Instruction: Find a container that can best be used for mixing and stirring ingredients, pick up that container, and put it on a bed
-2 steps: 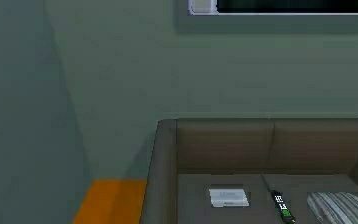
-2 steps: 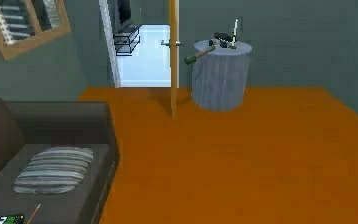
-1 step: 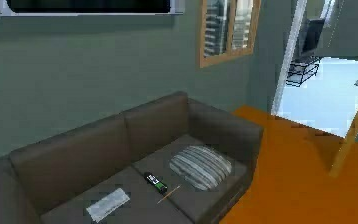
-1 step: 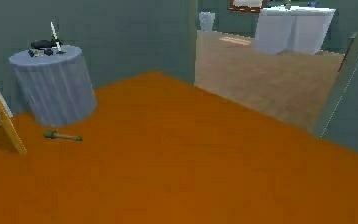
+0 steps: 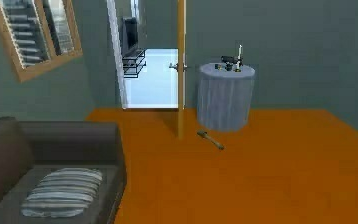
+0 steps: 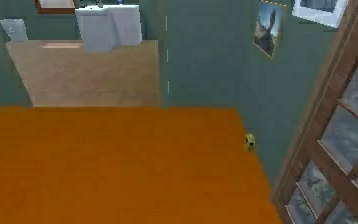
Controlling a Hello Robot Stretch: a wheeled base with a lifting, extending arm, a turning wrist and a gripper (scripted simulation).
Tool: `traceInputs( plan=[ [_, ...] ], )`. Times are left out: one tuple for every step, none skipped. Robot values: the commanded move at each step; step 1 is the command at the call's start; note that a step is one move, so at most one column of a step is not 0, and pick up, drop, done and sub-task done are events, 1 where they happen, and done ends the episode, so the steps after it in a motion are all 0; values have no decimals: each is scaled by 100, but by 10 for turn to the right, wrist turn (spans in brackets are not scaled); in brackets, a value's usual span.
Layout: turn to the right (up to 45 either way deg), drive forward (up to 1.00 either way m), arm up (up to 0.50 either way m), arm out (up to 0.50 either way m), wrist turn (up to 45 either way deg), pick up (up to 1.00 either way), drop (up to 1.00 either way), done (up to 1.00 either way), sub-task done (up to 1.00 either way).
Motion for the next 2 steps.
traceInputs(
  plan=[
    [450,0,0,0,0,0,0,0,0],
    [300,0,0,0,0,0,0,0,0]
  ],
)
